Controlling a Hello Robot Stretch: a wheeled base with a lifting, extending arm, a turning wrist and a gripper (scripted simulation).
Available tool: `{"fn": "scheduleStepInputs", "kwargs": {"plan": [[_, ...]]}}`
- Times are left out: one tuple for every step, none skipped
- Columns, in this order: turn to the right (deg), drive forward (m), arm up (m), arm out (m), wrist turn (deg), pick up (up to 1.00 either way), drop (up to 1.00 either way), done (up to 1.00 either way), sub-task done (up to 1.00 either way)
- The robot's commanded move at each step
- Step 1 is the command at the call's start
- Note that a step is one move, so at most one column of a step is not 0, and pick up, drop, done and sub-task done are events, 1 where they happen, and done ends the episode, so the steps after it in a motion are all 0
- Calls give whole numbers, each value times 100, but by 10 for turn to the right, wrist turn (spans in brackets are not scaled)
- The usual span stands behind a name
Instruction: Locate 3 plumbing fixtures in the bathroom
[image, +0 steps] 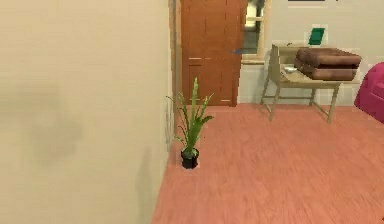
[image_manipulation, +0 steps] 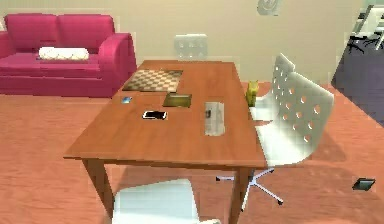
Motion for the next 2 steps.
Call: {"fn": "scheduleStepInputs", "kwargs": {"plan": [[30, 0, 0, 0, 0, 0, 0, 0, 0], [0, 35, 0, 0, 0, 0, 0, 0, 0]]}}
